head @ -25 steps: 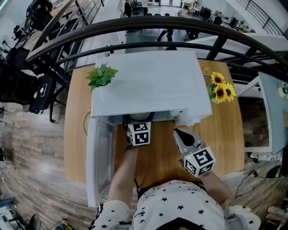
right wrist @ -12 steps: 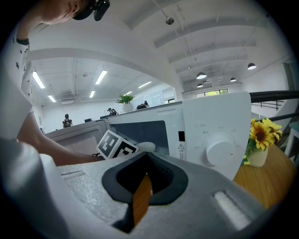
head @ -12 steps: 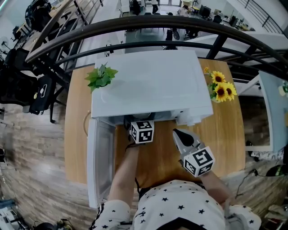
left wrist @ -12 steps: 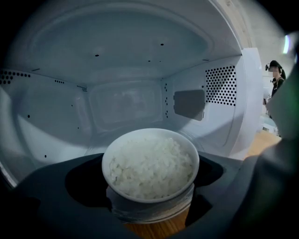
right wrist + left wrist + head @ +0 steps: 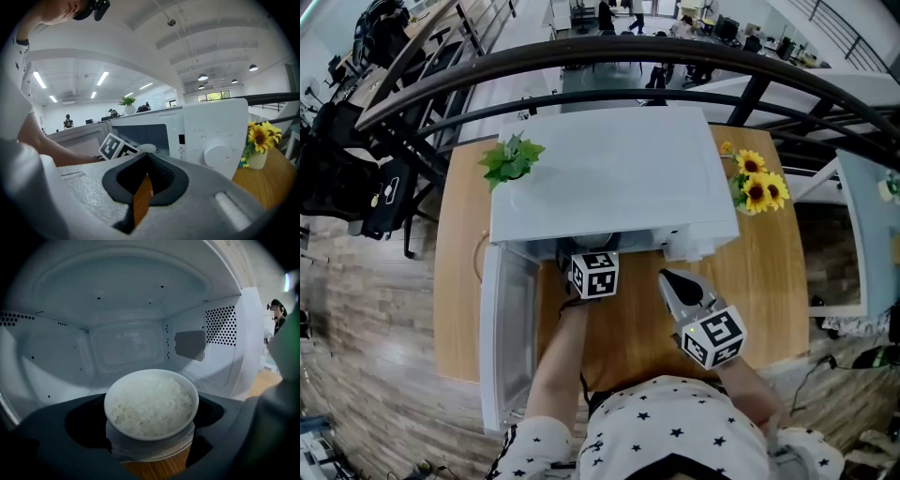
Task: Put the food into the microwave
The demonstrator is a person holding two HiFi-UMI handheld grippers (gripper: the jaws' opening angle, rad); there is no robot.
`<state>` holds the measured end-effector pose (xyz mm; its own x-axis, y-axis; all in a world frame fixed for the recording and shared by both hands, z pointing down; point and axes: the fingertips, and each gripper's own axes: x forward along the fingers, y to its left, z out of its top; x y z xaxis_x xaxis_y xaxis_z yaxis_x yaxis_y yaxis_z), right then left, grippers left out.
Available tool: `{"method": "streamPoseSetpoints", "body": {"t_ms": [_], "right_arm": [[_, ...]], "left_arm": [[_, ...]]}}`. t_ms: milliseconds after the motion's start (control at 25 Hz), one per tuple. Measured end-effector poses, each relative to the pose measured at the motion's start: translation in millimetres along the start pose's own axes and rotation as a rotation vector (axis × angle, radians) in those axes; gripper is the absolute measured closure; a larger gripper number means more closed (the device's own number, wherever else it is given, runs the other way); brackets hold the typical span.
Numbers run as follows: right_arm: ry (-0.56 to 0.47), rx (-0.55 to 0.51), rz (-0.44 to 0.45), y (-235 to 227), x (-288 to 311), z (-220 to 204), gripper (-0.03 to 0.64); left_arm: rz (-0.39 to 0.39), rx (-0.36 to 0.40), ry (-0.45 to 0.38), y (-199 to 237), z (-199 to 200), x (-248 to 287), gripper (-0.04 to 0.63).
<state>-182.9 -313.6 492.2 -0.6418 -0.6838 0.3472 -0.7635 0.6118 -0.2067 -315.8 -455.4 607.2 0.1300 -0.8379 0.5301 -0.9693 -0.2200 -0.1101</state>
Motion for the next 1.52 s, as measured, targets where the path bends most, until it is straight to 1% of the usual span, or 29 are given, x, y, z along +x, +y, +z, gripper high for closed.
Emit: {"method": "streamPoseSetpoints", "body": {"t_ms": [80,240,400,600,720,840,1000,1240,1320,1520], "right_arm": [[-0.003,-0.002,0.0,0.9,-3.9,0.0,0.612],[-0.003,-0.004,0.008,5.3,-12.8,-2.4,0.612],[-0.012,-0.009,0.018,8.5,-24.4,-2.0,0.612],[-0.025,-0.015,0.03,9.2,-42.2,-2.1,0.612],[-0.031,-0.019,0.041,10.4,-55.1,-2.9,0.612],[-0.038,-0.021,0.052,9.5,-70.5,-4.5,0.612],[-0.051,-0.029,0.059,6.4,-93.8,-5.3,0.612],[-0.064,-0.044,0.072,11.9,-125.1,-9.8,0.612],[-0.068,-0.045,0.076,10.3,-137.4,-13.4,0.612],[-0.076,-0.051,0.089,8.8,-173.7,-25.2,0.612]], "left_arm": [[0.013,0.002,-0.003,0.7,-1.8,-4.3,0.095],[0.009,-0.02,0.013,-0.4,-9.7,-14.6,0.095],[0.016,-0.034,0.011,-4.9,-12.3,-31.2,0.095],[0.052,-0.074,-0.01,-10.7,-12.1,-58.2,0.095],[0.064,-0.116,-0.019,-15.7,-11.7,-76.0,0.096],[0.074,-0.163,-0.029,-24.5,-13.7,-95.4,0.097],[0.102,-0.187,-0.036,-41.6,-18.6,-124.6,0.098],[0.088,-0.221,-0.059,-68.5,-22.4,-168.4,0.101],[0.093,-0.227,-0.072,-81.4,-22.9,-181.5,0.117],[0.117,-0.243,-0.101,-114.5,-27.2,-218.7,0.211]]}}
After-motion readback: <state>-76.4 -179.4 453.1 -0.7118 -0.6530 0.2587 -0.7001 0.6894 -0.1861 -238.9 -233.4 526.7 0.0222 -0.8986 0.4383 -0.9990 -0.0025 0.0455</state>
